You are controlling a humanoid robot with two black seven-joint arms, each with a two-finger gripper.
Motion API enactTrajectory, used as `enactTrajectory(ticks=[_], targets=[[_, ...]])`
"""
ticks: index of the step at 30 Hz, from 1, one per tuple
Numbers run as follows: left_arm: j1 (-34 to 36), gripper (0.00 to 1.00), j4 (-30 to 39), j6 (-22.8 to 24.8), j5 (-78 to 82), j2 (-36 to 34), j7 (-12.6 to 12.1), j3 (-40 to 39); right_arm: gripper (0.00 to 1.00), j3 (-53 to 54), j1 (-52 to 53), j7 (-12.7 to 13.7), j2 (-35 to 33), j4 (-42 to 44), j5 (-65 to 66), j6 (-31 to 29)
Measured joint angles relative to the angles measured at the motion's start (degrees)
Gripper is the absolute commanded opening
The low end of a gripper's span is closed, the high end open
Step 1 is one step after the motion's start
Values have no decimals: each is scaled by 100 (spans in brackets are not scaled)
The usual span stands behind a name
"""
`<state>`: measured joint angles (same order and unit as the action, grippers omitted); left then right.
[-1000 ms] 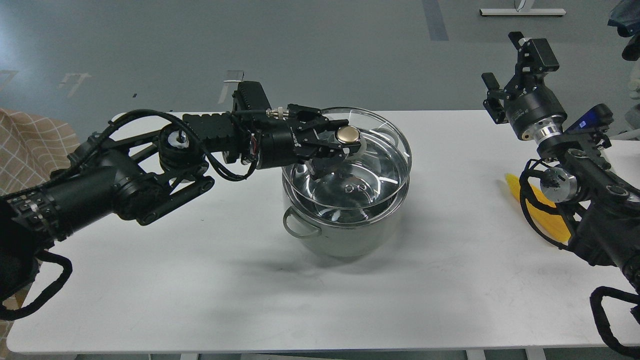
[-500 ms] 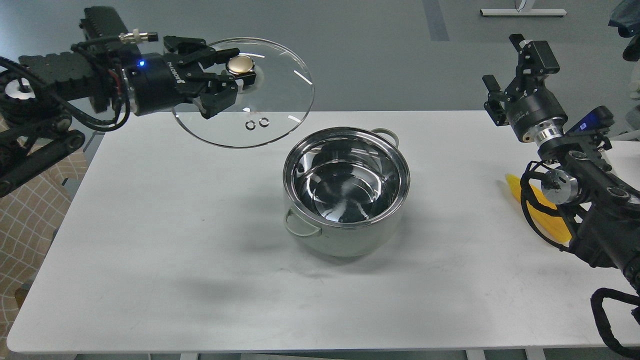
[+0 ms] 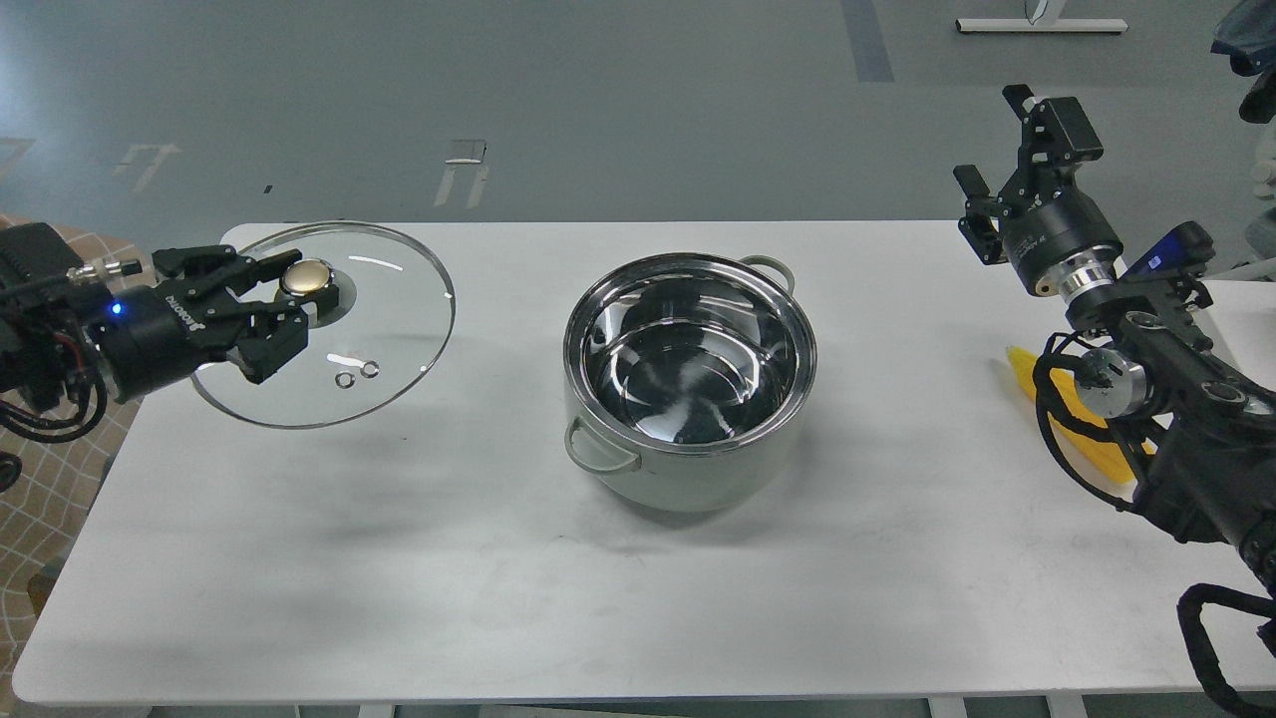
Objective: Open pot and put corn in
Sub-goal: 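Lower the lid onto the table beside the pot, left gripper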
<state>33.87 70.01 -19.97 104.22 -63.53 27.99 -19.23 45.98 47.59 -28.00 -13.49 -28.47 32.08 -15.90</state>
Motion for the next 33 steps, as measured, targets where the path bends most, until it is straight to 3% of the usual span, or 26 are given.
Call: enactTrajectory(ticks=[8,13,19,24,30,33], targets=[[-638,14,-990,-754,-68,752,0,18,100,5,-22,0,4,0,0,9],[-799,15,-1846,-795,-73,1440,2,36,100,-1,-23,0,12,0,0,9],[-879,18,-2020,-805,-78,1598,1,41,100,-2,-22,0,12,0,-1,9],[-915,32,-2167,-805,-118,1767,1,23,100,-11,-22,0,12,-5,-2,9],[-924,35,-2600,-811,-398,2160,-1,29,100,-36,-22,0,12,-8,-8,9],[-924,52,-2645,-813,-434,2235,-1,32,100,-37,-22,0,12,-10,-8,9]])
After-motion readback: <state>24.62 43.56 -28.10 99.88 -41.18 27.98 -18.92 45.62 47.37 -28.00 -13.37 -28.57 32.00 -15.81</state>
